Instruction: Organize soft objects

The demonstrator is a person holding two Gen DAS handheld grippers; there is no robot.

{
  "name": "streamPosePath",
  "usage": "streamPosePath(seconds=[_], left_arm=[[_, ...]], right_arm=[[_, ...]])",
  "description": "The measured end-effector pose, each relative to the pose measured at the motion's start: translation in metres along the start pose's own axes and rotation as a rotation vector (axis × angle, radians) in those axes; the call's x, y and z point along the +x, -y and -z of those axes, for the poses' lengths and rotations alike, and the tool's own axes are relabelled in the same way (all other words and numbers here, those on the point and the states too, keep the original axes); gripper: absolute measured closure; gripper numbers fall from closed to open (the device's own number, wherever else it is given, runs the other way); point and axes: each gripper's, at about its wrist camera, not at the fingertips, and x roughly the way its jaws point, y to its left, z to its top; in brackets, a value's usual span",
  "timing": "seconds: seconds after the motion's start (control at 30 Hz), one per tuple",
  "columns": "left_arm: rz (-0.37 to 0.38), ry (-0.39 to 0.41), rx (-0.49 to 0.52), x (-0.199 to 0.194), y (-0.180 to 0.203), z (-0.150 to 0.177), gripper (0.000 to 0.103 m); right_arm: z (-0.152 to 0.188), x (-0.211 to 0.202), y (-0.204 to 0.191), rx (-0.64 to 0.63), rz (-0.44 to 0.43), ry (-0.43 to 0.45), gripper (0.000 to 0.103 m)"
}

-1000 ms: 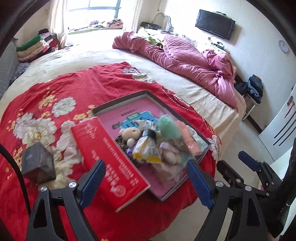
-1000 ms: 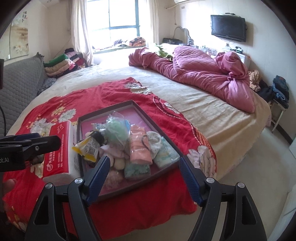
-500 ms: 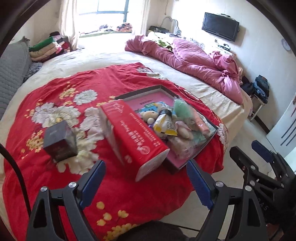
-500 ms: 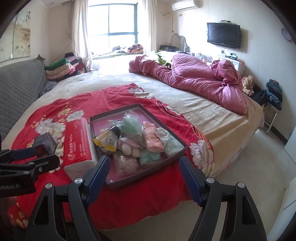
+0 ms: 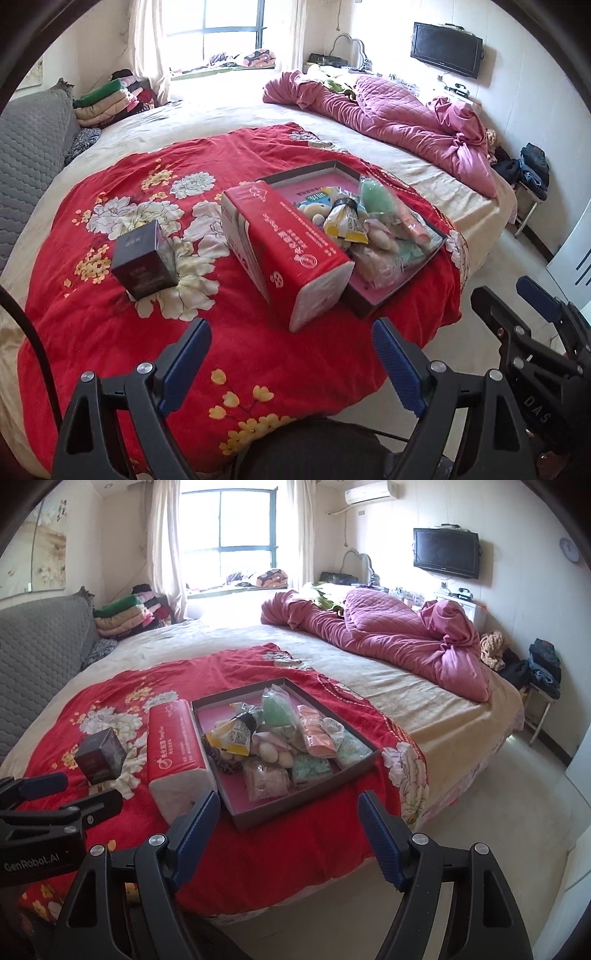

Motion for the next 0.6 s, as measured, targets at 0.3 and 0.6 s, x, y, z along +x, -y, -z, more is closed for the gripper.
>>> streamPosePath(seconds=[0.3, 0.6], left_arm=[[-0.007, -0.013, -0.004, 0.0047, -0.0011, 0.0067, 0.015], [-0.024, -0.029, -0.006, 0.0102, -0.0024, 0.0077, 0.015]], right_arm=[[0.0036, -0.0013, 0.0018, 0.016, -0.005, -0.012, 0.025], [0.0083, -0.0001, -0.002, 0.004, -0.021, -0.021, 0.025]])
